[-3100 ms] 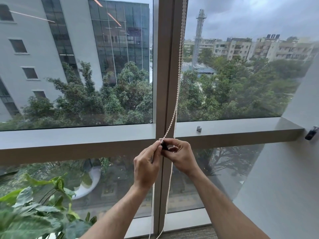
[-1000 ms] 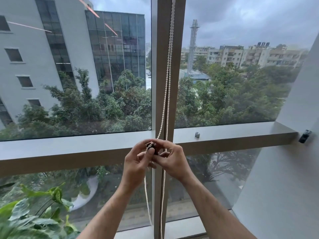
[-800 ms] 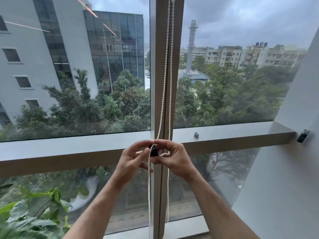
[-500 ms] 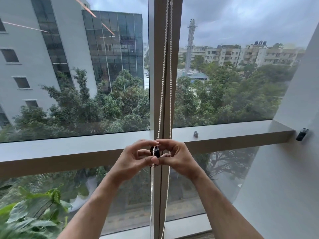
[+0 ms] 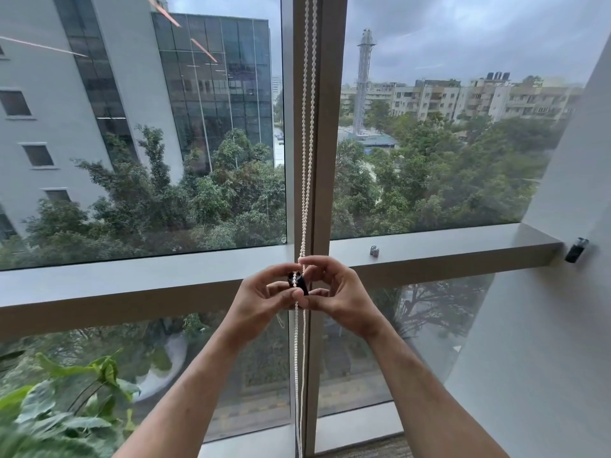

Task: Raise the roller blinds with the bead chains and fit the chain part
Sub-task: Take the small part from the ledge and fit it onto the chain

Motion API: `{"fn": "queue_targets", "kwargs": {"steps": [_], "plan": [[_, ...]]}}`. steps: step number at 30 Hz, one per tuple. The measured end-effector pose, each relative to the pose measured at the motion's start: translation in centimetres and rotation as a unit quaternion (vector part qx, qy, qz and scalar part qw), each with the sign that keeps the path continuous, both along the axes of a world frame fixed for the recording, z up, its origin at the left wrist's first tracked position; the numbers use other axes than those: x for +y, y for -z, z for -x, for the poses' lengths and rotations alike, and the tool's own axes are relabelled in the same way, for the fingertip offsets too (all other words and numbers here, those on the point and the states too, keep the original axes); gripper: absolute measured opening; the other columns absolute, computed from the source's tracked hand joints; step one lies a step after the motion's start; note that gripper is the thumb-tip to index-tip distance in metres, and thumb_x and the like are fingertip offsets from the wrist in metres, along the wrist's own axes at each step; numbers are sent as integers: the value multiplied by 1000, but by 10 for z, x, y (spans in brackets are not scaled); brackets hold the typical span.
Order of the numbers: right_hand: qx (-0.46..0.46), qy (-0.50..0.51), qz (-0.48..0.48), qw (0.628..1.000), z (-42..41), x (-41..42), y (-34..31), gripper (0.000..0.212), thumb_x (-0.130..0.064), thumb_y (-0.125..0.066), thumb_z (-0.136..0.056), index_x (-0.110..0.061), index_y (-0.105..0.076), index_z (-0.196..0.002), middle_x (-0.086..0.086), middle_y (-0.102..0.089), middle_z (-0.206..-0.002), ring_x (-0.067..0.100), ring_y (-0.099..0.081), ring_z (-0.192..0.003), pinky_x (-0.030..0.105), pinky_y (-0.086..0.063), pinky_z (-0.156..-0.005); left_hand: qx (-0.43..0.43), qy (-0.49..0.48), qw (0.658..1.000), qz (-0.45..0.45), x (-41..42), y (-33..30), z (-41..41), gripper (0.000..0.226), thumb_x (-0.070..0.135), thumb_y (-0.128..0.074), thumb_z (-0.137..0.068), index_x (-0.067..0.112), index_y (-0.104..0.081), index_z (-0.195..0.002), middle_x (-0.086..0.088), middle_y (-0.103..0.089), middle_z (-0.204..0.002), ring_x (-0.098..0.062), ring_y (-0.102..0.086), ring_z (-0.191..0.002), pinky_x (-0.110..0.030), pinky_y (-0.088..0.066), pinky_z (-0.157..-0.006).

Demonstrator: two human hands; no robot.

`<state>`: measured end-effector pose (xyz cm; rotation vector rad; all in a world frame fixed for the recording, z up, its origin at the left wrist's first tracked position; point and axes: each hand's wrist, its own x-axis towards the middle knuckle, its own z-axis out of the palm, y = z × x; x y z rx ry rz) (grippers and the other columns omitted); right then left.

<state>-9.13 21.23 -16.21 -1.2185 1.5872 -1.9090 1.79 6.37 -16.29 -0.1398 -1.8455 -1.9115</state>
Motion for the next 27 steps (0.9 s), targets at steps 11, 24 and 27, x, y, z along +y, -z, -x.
{"fn": "queue_targets", "kwargs": {"steps": [11, 24, 27], "plan": [[-11, 1, 13, 1000, -3, -1, 5, 64, 9, -82, -73, -9, -59, -129, 4, -70, -97, 19, -67, -102, 39, -57, -87, 0, -16, 1000, 25, -7, 3, 1, 45, 8, -82, -69, 12, -67, -111, -6, -74, -93, -20, -71, -85, -31, -58, -78], [-127, 303, -18, 944, 53, 2, 52, 20, 1, -70, -88, -15, -70, -100, 7, -67, -83, 22, -65, -78, 36, -62, -66, -20, -49, 996, 69, -7, 9, 12, 44, 10, -84, -64, 32, -72, -100, 2, -71, -91, -21, -70, -85, -50, -57, -89], [-90, 398, -114, 906, 86, 5, 67, 22, -9, -69, -89, -19, -66, -109, 3, -69, -88, 21, -69, -79, 36, -63, -65, -28, -59, 995, 76, -4, 8, 20, 45, 11, -84, -64, 37, -72, -98, 5, -71, -90, -19, -71, -84, -47, -57, -90]]}}
